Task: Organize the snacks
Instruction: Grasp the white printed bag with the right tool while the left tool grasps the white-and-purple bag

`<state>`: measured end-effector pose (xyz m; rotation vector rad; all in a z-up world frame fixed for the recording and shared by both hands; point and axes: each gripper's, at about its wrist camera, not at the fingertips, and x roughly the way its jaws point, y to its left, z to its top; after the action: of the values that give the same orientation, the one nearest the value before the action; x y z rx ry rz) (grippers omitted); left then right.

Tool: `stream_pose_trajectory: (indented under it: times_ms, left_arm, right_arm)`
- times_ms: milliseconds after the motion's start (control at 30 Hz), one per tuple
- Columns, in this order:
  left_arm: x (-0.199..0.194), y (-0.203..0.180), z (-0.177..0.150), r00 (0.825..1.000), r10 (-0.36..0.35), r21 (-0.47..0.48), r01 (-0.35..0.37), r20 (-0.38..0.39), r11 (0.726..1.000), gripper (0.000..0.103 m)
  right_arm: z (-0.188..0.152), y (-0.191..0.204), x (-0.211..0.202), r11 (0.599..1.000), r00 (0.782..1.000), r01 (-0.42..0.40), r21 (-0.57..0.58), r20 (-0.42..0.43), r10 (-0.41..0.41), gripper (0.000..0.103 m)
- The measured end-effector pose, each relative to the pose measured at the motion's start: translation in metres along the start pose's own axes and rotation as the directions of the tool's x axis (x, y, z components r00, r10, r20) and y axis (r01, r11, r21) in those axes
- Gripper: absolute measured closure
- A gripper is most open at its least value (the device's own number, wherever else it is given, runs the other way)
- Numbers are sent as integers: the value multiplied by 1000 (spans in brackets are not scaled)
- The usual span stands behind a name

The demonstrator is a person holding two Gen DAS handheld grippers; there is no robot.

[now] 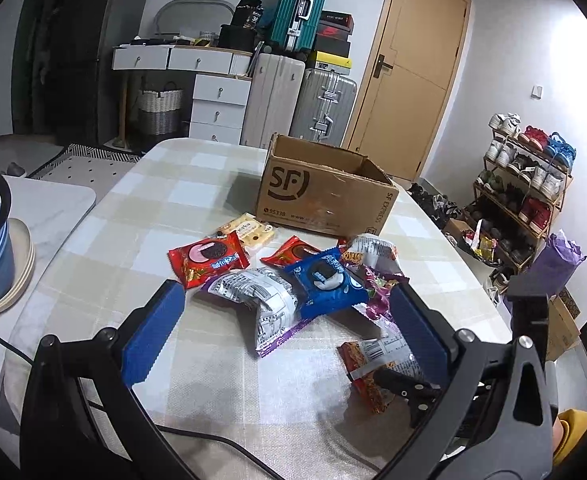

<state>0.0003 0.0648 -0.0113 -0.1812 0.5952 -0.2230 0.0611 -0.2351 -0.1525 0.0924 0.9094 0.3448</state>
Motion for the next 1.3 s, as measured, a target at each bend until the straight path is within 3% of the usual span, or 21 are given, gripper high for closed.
stream_pose_trajectory:
  times_ms: [167, 400, 600, 767, 900, 1033, 1300]
  left_arm:
    - [5, 0, -3, 1000, 2, -2, -2, -9, 1000, 1]
    - [13, 12, -4, 999, 31, -32, -32, -34, 999, 1]
    - [31, 34, -4, 992, 82, -93, -91, -97, 991, 1]
    - [60, 49, 8, 983, 49, -170, -79, -176, 982, 1]
    - [90, 49, 16, 965, 74, -203, -128, -253, 971, 1]
    - [124, 35, 19, 926, 106, -192, -185, -361, 964, 1]
    - [170, 18, 15, 860, 181, -160, -287, -476, 944, 1]
  right_arm:
    - [0, -2, -4, 1000, 1000, -24, 11, 3, 24, 45]
    - [-1, 6, -9, 999, 999, -50, -12, 9, 50, 47]
    - [2, -1, -19, 997, 997, -69, 25, 40, 68, 47]
    - [1, 0, -18, 997, 997, -77, 34, 32, 75, 47]
    - [1, 7, -22, 996, 995, -89, 14, 41, 88, 47]
    - [1, 10, -22, 994, 994, -105, 11, 36, 105, 47]
    - [3, 6, -26, 990, 990, -134, 34, 47, 132, 47]
